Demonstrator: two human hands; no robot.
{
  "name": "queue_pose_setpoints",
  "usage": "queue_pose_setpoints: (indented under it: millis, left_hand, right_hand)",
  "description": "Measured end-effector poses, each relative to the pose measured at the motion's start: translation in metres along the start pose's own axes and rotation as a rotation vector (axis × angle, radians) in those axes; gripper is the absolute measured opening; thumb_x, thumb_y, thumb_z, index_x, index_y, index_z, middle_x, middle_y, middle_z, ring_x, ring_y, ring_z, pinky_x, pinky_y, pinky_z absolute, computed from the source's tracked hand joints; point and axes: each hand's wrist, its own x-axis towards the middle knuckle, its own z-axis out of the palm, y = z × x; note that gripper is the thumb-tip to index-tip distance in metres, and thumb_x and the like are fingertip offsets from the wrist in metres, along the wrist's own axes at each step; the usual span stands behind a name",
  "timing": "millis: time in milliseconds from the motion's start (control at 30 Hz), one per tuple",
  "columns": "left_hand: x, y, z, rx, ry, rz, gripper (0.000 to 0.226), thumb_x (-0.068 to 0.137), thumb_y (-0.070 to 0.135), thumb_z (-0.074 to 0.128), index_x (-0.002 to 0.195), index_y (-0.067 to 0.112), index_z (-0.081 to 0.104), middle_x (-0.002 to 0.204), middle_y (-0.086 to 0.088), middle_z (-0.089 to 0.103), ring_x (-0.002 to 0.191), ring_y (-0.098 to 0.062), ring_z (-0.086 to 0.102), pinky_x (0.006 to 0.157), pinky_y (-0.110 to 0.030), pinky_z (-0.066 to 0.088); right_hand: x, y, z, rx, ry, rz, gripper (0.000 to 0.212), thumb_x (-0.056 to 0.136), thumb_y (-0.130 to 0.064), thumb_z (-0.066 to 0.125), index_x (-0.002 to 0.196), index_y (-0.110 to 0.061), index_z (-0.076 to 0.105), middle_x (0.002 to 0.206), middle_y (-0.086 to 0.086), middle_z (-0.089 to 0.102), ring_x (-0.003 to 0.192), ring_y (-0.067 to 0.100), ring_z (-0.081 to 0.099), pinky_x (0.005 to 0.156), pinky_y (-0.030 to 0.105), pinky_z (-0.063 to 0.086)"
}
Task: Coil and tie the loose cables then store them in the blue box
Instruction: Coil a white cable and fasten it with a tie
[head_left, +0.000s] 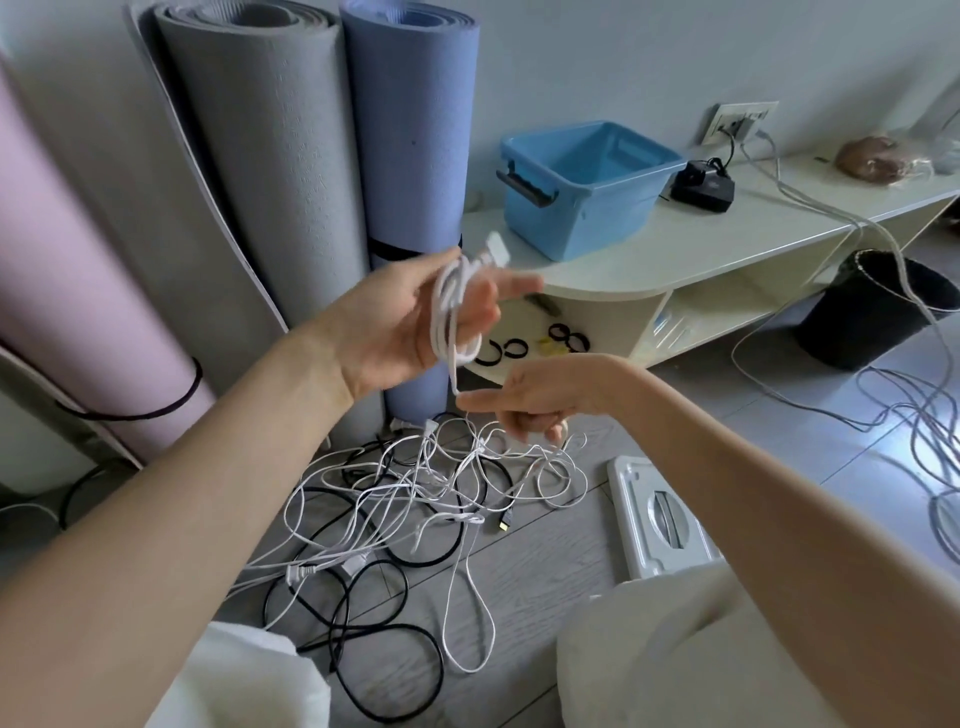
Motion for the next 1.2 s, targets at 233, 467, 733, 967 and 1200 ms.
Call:
queue_pose_setpoints:
  millis: [233, 467, 733, 967, 1200]
  left_hand:
    - [-0.013, -0.033, -0.019, 0.479, -0.320, -0.592, 0.056, 0.095, 0.036, 0.034, 0.133, -0.004, 0.043, 0.132, -0.015, 0.055, 0.112, -0.032, 0.060, 0.095, -0.037, 0.050]
    - [-0.007, -0.027, -0.042, 0.531, 0.146, -0.517, 0.046, 0.092, 0.034, 0.043, 0.115, -0.005, 0.053, 0.119, -0.021, 0.062, 0.093, -0.032, 0.067, 0.086, -0.039, 0.052]
    - [-0.001, 0.002, -0.051, 0.275, 0.402, -0.122, 0.038, 0.099, 0.017, 0.024, 0.103, -0.010, 0.050, 0.102, -0.022, 0.061, 0.070, -0.026, 0.071, 0.084, -0.040, 0.048]
    - [0.007, 0.015, -0.052, -0.012, 0.393, 0.173, 0.044, 0.099, 0.016, 0.019, 0.085, -0.006, 0.055, 0.081, -0.018, 0.071, 0.077, -0.023, 0.072, 0.086, -0.046, 0.042]
    - [0.014, 0.009, -0.039, -0.292, 0.401, 0.276, 0.041, 0.100, 0.013, 0.024, 0.077, 0.000, 0.055, 0.049, 0.001, 0.053, 0.037, -0.006, 0.047, 0.061, -0.026, 0.055]
  right_hand:
    - [-0.003, 0.015, -0.021, 0.010, 0.449, -0.092, 0.050, 0.078, -0.019, 0.073, 0.046, -0.018, 0.035, 0.040, -0.007, 0.030, 0.038, 0.007, 0.024, 0.046, 0.022, 0.021]
    - [-0.020, 0.021, -0.049, 0.473, 0.736, -0.235, 0.051, 0.087, -0.033, 0.063, 0.047, -0.019, 0.034, 0.049, 0.000, 0.024, 0.043, 0.013, 0.018, 0.047, 0.022, 0.019]
    - [-0.027, 0.012, -0.049, 0.824, 0.406, -0.500, 0.031, 0.094, -0.013, 0.039, 0.079, -0.005, 0.065, 0.045, -0.006, 0.030, 0.037, 0.005, 0.018, 0.042, 0.024, 0.005]
    - [-0.028, 0.018, -0.033, 0.625, 0.040, -0.437, 0.026, 0.097, -0.009, 0.038, 0.107, -0.004, 0.061, 0.048, -0.007, 0.045, 0.033, 0.001, 0.021, 0.039, 0.019, 0.009]
    - [-0.008, 0.008, -0.001, 0.308, -0.044, -0.210, 0.041, 0.101, -0.032, 0.034, 0.081, -0.008, 0.060, 0.049, 0.003, 0.055, 0.030, 0.006, 0.025, 0.034, 0.015, 0.021]
